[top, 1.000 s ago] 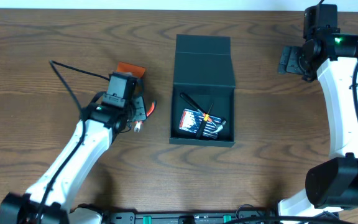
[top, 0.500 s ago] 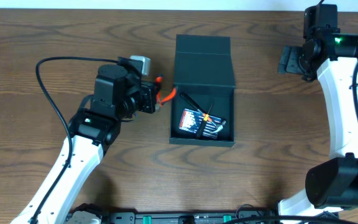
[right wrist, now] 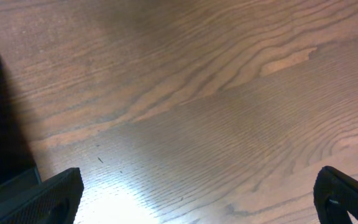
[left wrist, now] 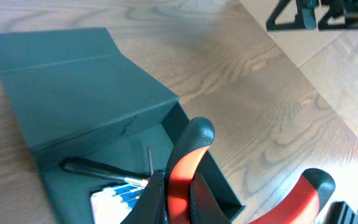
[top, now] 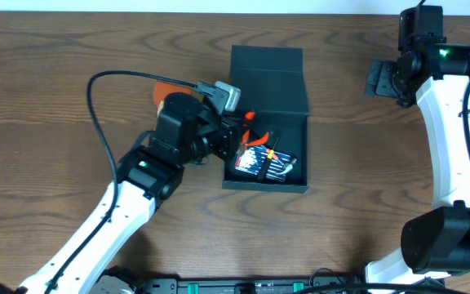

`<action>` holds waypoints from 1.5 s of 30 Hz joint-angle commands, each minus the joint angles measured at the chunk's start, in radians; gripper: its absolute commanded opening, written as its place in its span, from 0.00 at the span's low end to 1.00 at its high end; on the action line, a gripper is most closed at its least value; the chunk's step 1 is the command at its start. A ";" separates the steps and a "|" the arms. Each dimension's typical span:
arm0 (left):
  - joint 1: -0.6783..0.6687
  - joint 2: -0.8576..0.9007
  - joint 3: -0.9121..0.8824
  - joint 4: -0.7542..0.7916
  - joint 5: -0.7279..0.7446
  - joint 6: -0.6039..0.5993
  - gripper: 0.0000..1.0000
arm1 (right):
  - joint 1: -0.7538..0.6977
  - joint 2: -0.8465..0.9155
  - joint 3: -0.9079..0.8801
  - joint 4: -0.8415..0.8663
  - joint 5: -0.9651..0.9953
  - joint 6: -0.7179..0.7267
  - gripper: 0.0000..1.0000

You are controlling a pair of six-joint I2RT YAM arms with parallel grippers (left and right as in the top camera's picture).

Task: Pack container
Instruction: 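Carry the pliers right and lower them into the black box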

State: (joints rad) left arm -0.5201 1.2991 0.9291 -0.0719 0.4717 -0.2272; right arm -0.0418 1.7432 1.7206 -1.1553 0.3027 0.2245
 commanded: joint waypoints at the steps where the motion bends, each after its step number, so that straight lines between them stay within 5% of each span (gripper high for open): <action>1: -0.017 0.034 0.021 0.010 0.014 0.017 0.06 | -0.002 -0.004 0.020 0.000 0.004 0.014 0.99; 30: -0.090 0.394 0.021 0.045 -0.073 0.044 0.06 | -0.002 -0.004 0.020 -0.001 0.004 0.014 0.99; 45: -0.090 0.429 0.021 0.081 -0.124 0.044 0.06 | -0.002 -0.004 0.020 0.000 0.004 0.014 0.99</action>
State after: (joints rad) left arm -0.6083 1.7260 0.9291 0.0048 0.3660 -0.2035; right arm -0.0418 1.7432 1.7206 -1.1553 0.3027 0.2245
